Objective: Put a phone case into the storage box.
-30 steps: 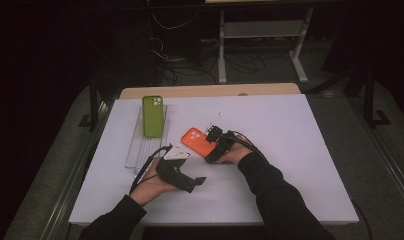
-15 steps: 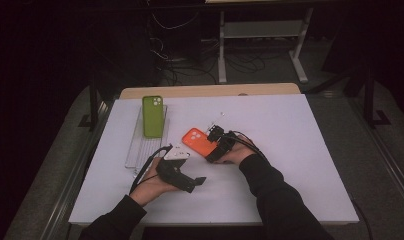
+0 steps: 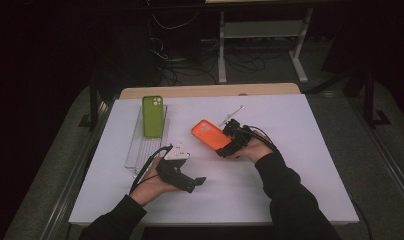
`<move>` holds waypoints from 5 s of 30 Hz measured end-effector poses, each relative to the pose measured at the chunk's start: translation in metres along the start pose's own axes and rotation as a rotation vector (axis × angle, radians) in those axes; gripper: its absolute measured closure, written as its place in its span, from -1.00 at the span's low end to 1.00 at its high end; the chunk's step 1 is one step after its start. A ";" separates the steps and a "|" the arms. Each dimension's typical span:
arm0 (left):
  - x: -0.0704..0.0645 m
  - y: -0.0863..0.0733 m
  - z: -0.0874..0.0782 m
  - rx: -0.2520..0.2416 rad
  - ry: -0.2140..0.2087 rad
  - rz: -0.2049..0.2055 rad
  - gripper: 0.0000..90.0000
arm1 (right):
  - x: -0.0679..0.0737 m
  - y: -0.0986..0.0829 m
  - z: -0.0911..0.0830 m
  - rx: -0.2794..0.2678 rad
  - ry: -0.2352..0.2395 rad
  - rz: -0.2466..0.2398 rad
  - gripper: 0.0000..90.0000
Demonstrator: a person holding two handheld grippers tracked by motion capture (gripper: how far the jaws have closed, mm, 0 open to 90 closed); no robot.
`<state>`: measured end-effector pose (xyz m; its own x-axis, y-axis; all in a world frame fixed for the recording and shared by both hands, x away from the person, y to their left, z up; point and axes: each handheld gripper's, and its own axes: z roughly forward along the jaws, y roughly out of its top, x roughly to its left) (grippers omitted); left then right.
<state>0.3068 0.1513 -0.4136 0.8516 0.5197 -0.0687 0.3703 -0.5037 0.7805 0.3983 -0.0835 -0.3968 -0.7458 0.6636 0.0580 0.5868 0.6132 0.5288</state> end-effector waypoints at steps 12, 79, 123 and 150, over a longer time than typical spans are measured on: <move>0.001 0.003 0.000 0.018 -0.020 -0.009 -1.00 | -0.019 -0.032 -0.038 -0.043 0.023 -0.021 -0.65; 0.007 0.050 0.021 0.282 -0.346 0.450 -0.78 | 0.039 -0.036 -0.055 0.024 0.312 -0.547 -0.65; 0.011 0.035 0.014 0.308 -0.009 0.054 -0.65 | 0.006 -0.086 -0.062 -0.290 0.098 0.000 -1.00; 0.015 0.032 0.010 0.339 0.022 0.020 -0.65 | 0.029 -0.099 -0.032 -0.353 -0.038 0.002 -1.00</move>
<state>0.3349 0.1361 -0.3954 0.8533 0.5199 -0.0389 0.4588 -0.7133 0.5299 0.3086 -0.1391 -0.4205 -0.7285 0.6843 0.0310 0.4378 0.4303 0.7894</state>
